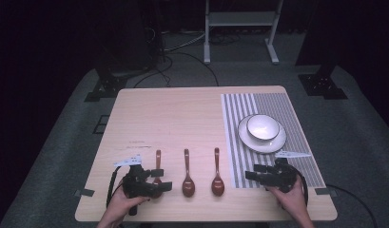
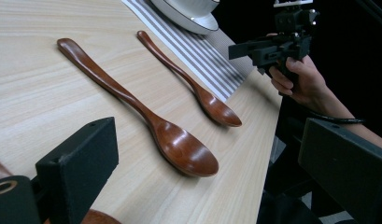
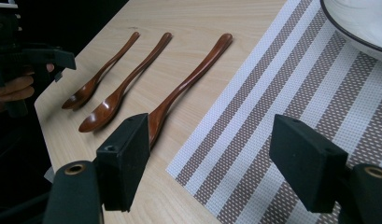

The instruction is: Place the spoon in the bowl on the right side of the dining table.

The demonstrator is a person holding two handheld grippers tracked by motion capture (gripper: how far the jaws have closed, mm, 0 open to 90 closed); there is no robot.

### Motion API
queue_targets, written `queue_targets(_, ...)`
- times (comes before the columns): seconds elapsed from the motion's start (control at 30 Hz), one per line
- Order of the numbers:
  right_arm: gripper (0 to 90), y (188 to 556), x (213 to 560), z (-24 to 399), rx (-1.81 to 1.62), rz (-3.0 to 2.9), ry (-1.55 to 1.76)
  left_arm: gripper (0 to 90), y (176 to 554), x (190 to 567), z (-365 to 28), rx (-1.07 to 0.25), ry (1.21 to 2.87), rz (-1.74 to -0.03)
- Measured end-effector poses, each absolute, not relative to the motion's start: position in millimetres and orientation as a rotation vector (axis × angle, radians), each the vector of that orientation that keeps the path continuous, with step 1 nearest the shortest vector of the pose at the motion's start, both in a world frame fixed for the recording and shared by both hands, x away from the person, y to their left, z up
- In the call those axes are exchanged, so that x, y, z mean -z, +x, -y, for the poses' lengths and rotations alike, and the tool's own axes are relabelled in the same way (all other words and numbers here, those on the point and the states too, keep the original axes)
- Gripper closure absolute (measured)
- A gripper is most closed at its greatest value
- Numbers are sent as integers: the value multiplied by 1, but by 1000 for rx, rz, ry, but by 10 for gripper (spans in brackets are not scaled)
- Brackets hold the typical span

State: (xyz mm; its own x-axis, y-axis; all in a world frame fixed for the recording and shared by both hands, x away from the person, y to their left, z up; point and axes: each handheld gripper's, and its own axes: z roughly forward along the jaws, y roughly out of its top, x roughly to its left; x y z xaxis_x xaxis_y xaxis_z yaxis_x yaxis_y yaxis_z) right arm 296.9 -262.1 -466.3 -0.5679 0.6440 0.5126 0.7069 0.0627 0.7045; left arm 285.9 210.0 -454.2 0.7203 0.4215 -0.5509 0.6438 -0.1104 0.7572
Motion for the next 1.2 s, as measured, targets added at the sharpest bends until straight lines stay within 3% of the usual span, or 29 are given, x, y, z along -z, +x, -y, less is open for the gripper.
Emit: queue_targets(1.2,278,323,448,223,1512,2299,-1329,37,278,455,-160,339,1801,-771)
